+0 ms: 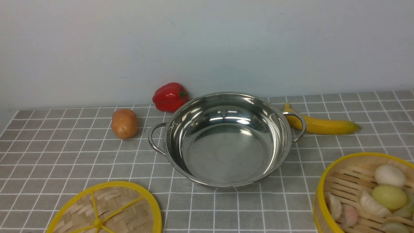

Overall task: Place the steamer in the pot on the grey tablecloth, and put the lid on the steamer.
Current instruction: 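Reach for and grasp the rim of the bamboo steamer holding the buns with the right gripper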

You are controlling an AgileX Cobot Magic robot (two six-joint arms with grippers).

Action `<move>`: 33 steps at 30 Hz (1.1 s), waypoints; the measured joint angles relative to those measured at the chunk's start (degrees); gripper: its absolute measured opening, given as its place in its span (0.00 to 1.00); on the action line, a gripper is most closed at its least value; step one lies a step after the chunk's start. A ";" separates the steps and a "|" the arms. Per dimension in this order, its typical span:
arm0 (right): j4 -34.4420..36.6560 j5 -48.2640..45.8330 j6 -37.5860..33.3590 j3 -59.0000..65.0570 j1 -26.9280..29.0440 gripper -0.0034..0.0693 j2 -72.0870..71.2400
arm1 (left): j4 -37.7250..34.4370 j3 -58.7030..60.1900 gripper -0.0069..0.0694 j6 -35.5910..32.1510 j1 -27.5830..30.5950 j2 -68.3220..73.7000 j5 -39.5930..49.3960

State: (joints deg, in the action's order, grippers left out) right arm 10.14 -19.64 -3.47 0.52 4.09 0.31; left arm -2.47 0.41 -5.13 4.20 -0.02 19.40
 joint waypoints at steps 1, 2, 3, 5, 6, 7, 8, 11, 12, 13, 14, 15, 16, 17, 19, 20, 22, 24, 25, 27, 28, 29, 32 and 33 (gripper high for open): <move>0.00 0.00 0.00 0.00 0.00 0.38 0.00 | 0.00 0.00 0.41 0.00 0.00 0.00 0.00; 0.00 0.00 0.00 0.00 0.00 0.38 0.00 | 0.00 0.00 0.41 0.00 0.00 0.00 0.00; 0.00 0.00 0.00 0.00 0.00 0.38 0.00 | 0.00 0.00 0.41 0.00 0.00 0.00 0.00; 0.00 0.00 0.00 0.00 0.00 0.38 0.00 | 0.00 0.00 0.41 0.00 0.00 0.00 0.00; 0.00 0.00 0.00 0.00 0.00 0.38 0.00 | 0.00 0.00 0.41 0.00 0.00 0.00 0.00; 0.00 0.00 0.00 0.00 0.00 0.38 0.00 | 0.00 0.00 0.41 0.00 0.00 0.00 0.00; 0.00 0.00 0.00 0.00 0.00 0.38 0.00 | 0.00 0.00 0.41 0.00 0.00 0.00 0.00; -0.37 0.25 -0.22 0.00 0.00 0.38 0.00 | 0.00 0.00 0.41 0.00 0.00 0.00 0.00; -1.29 1.14 -0.63 0.00 0.00 0.38 0.00 | 0.00 0.00 0.41 0.00 0.00 0.00 0.00; -1.55 1.87 -0.87 0.00 0.00 0.38 0.00 | 0.00 0.00 0.41 0.00 0.00 0.00 0.00; -1.55 2.47 -1.10 0.00 0.00 0.38 0.00 | 0.00 0.00 0.41 0.00 0.00 0.00 0.00; -1.55 2.86 -1.16 0.00 0.00 0.38 -0.05 | 0.00 0.00 0.41 0.00 0.00 0.00 0.00; -1.55 3.26 -1.22 0.00 0.00 0.38 -0.05 | 0.00 0.00 0.41 0.00 0.00 0.00 0.00; -1.55 3.38 -1.22 0.00 0.00 0.38 -0.05 | 0.00 0.00 0.41 0.00 0.00 0.00 0.00; -1.36 3.45 -1.27 0.00 0.00 0.38 -0.11 | 0.00 0.00 0.41 0.00 0.00 0.00 0.00; -1.30 3.45 -1.27 0.00 0.00 0.38 -0.11 | 0.00 0.00 0.41 0.00 0.00 0.00 0.00; -1.30 3.45 -1.27 0.00 0.00 0.38 -0.11 | 0.00 0.00 0.41 0.00 0.00 0.00 0.00; -1.22 3.66 -1.27 0.00 0.00 0.38 -0.11 | 0.00 0.00 0.41 0.00 0.00 0.00 0.00; -0.80 4.08 -1.21 0.00 0.00 0.38 -0.11 | 0.00 0.00 0.41 0.00 0.00 0.00 0.00; 1.04 5.08 0.09 0.00 0.00 0.38 -0.11 | 0.00 0.00 0.41 0.00 0.00 0.00 0.00; 2.13 5.47 0.60 0.00 0.00 0.38 -0.11 | 0.00 0.00 0.41 0.00 0.00 0.00 0.00; 3.67 5.50 1.17 -0.07 0.00 0.38 -0.11 | 0.00 0.00 0.41 0.00 0.00 0.00 0.00; 6.44 3.63 1.64 -2.31 0.00 0.38 0.52 | 0.00 0.00 0.41 0.00 0.00 0.00 0.00; 7.46 2.83 1.69 -3.96 0.00 0.38 1.24 | 0.00 0.00 0.41 0.00 0.00 0.00 0.00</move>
State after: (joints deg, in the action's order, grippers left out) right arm 17.61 -16.82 -1.78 -3.44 4.09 1.55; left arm -2.47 0.41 -5.13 4.20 -0.02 19.40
